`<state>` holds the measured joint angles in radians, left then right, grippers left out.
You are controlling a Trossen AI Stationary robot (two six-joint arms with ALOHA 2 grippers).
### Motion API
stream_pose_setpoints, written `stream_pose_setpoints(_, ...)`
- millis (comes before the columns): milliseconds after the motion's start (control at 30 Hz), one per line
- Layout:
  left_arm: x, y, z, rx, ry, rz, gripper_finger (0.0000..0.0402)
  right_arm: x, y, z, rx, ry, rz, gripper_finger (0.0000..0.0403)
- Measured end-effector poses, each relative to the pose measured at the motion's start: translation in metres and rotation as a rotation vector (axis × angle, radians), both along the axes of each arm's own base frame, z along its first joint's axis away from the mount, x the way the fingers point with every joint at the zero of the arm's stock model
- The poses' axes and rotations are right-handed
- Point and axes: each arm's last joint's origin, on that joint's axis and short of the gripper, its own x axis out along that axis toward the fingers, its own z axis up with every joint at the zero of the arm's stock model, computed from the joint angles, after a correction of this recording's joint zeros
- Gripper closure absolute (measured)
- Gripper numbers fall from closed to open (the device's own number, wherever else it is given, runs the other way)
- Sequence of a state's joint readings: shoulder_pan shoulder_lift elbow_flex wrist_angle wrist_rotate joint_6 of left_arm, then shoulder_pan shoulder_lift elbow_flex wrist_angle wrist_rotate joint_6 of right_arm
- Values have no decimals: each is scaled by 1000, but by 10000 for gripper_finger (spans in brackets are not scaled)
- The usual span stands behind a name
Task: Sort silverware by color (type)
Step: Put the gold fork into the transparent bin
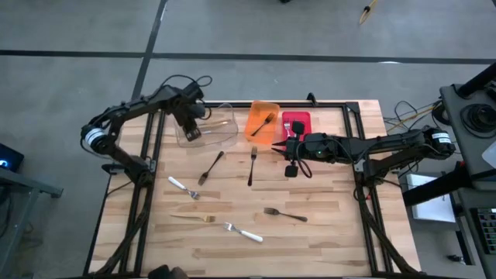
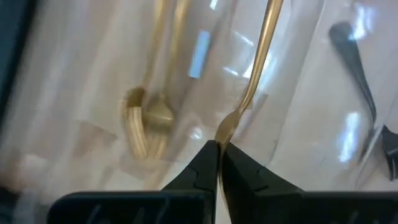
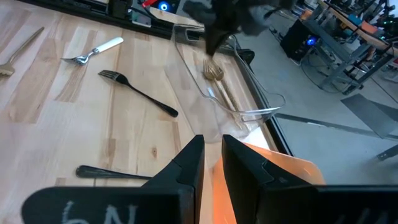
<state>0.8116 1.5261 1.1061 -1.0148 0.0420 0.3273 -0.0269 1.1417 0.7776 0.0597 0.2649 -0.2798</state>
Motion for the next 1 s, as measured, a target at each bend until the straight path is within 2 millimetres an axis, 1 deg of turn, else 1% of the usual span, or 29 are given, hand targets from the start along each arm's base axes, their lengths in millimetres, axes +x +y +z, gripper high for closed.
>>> stream_pose_setpoints(167, -4, -5, 34, 91, -97, 2, 401, 0, 0, 0, 6, -7, -3, 355)
stream_pose_setpoints(233, -6, -10, 45, 75, -180, -12, 401, 0, 0, 1, 6, -8, -3, 355)
stream_pose_setpoints(333, -10, -17, 57, 66, -252, -5, 401, 0, 0, 0, 7, -8, -3, 355)
stream_pose_setpoints(433, -14, -20, 60, 69, -253, 30, 401, 0, 0, 1, 9, -9, -4, 355)
stream_pose_setpoints(533, -18, -22, 54, 47, -203, 79, 401, 0, 0, 1, 10, -11, -4, 355)
stream_pose_setpoints(733, -12, -16, 40, -21, -154, 155, 401, 1, 0, 2, 9, -21, -4, 355)
stream_pose_setpoints(867, -7, -7, 24, -87, -117, 175, 401, 1, 0, 2, 9, -25, -4, 355)
stream_pose_setpoints(1000, -4, 3, 5, -173, -60, 202, 401, 1, 0, 2, 9, -24, -3, 355)
